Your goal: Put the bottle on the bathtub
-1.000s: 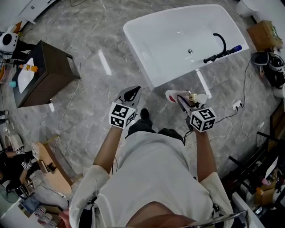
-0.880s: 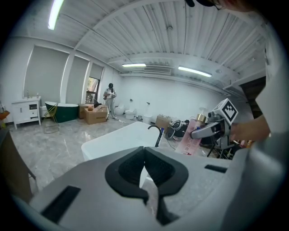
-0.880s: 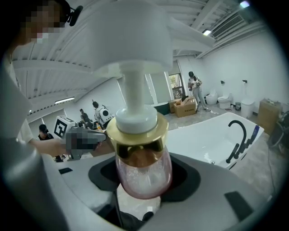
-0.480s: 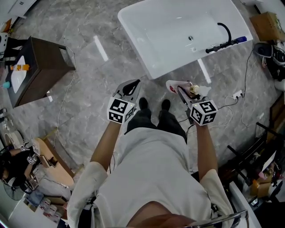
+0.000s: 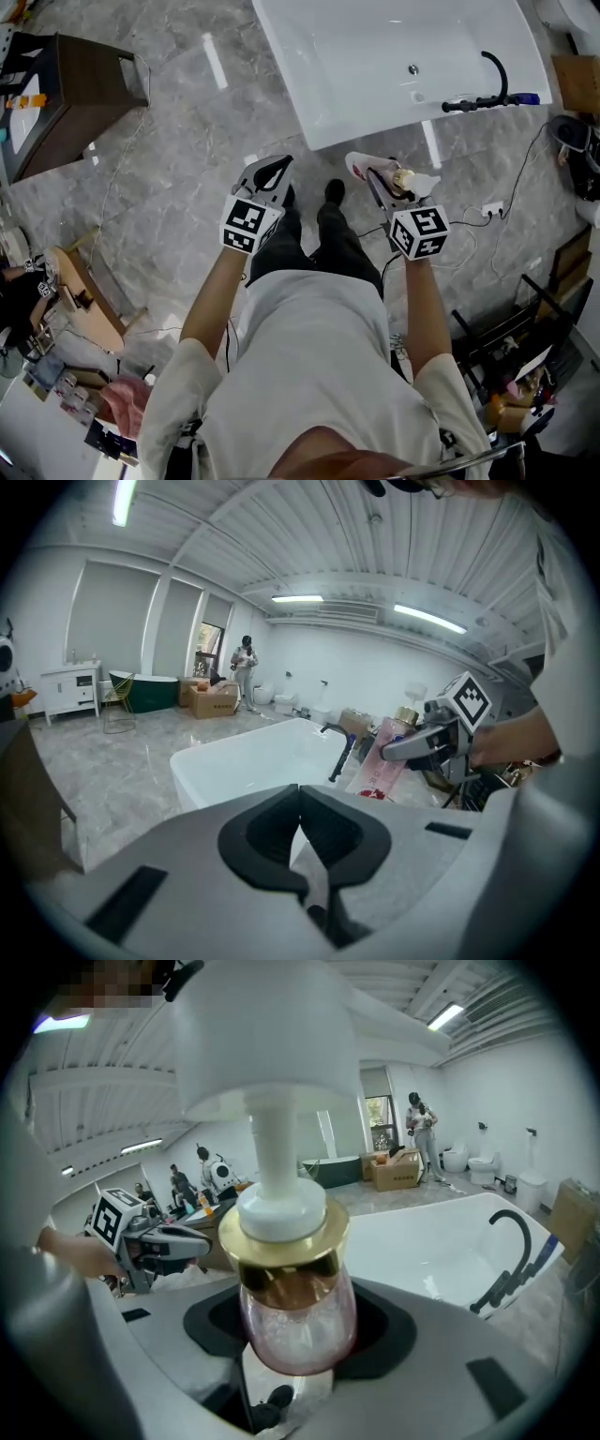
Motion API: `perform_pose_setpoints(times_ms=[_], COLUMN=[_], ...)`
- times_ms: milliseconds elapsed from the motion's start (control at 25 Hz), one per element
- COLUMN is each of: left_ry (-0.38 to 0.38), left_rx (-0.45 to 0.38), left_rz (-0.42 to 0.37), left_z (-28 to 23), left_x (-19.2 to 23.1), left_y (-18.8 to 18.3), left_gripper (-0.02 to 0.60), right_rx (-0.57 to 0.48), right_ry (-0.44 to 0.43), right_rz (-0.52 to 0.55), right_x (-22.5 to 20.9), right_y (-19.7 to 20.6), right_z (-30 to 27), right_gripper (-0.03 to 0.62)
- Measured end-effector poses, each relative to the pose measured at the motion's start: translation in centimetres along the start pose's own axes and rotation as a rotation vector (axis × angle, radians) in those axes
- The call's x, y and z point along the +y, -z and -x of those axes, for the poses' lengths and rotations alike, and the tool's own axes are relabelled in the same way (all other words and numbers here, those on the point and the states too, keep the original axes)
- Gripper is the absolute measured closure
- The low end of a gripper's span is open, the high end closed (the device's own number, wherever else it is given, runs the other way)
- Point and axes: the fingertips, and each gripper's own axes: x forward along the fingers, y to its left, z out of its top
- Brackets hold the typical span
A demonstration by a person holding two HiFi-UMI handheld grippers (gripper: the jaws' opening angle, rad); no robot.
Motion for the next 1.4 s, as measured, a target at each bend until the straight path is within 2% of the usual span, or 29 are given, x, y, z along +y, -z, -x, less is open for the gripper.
perform_pose_setpoints(times_ms=[360, 560, 840, 1400], left_ry=[-0.061, -0.082, -0.111, -0.099], left_rx=[0.031, 0.073, 0.089, 0.103], left_rz=[0.088, 0.127, 0.173, 0.23], left_z=[-4.2, -6.8, -9.9, -15.0], left_x=[1.2, 2.2, 4.0, 5.2], left_y=[3.8, 7.3, 10.8, 17.4], left_gripper=[0.572, 0.572, 0.573, 0.572], right_rx=[0.073, 0.108, 0.15, 0.209], right_ry=[-0.076, -0.129, -0.177, -0.204], right_rz=[0.064, 0.082, 0.14, 0.233], right_x=[-3.0, -3.7, -4.6, -6.1], right_y=[2.5, 4.7, 7.8, 14.0], right_z=[-5.9, -10.0, -15.0, -22.6], right_gripper=[0.353, 0.353, 0.353, 0.353])
